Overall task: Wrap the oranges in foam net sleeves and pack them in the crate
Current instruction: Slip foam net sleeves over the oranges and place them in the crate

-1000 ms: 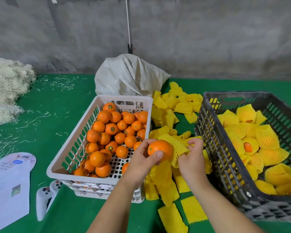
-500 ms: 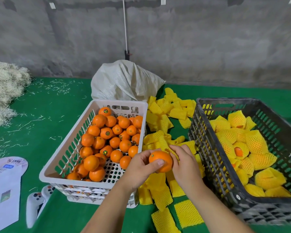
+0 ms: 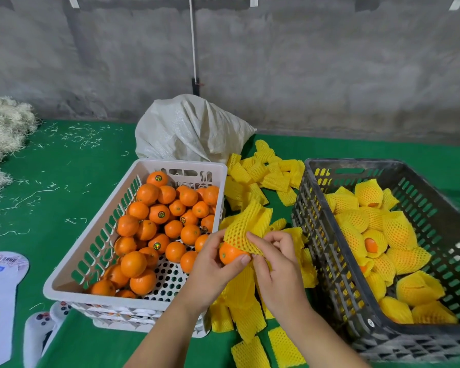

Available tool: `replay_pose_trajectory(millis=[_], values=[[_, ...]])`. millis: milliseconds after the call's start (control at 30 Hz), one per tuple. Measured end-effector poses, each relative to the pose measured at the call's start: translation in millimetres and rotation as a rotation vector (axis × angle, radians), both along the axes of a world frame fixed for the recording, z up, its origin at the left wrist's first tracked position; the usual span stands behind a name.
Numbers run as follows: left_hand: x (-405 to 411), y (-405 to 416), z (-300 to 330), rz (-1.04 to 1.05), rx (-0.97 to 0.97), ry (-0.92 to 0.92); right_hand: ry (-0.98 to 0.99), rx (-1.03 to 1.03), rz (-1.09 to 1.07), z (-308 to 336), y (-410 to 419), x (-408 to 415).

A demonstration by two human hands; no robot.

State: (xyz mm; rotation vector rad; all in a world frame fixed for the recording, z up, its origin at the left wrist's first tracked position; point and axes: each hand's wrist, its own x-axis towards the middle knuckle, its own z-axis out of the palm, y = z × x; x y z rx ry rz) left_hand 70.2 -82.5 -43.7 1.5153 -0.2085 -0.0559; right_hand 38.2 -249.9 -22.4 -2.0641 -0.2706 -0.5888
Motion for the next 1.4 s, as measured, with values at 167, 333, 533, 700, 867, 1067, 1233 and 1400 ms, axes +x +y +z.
replay_pose_trajectory(millis=[167,333,533,700,867,1067,1233,1400], values=[[2.3,0.8,-5.4,0.097,-0.054,0.016,-0.088,-0.18,0.007,0.2,7.2,-5.2],[3.0,2.4,-2.5,0.147,-0.207,0.076,-0.104,-0.234,0.009,-2.7,16.8,-9.5],[2.8,6.4,0.8,-0.013,-0.155,0.083,0.019,-0.174,0.03,-6.2,22.7,-6.9],[-2.1,-0.2,-4.6,-0.023,0.028,-0.051,-0.006,-0.035,-0.009,2.3,12.1,4.5],[-0.8,-1.0,-2.9,-0.021,0.13,-0.139,-0.002,-0.083,0.012,6.9,6.2,5.3],[2.1,0.1,-3.3,0.07,-0.076,-0.071,-0.106,-0.269,-0.03,3.1,0.6,0.4],[-1.2,-3.2,0.0,0.1,-0.067,-0.011,-0.059,-0.137,-0.003,-2.2,13.2,-8.8],[-4.2,0.4,1.2,-0.073,-0.098,0.028,-0.056,-0.089,0.037,9.6,14.2,-3.6]])
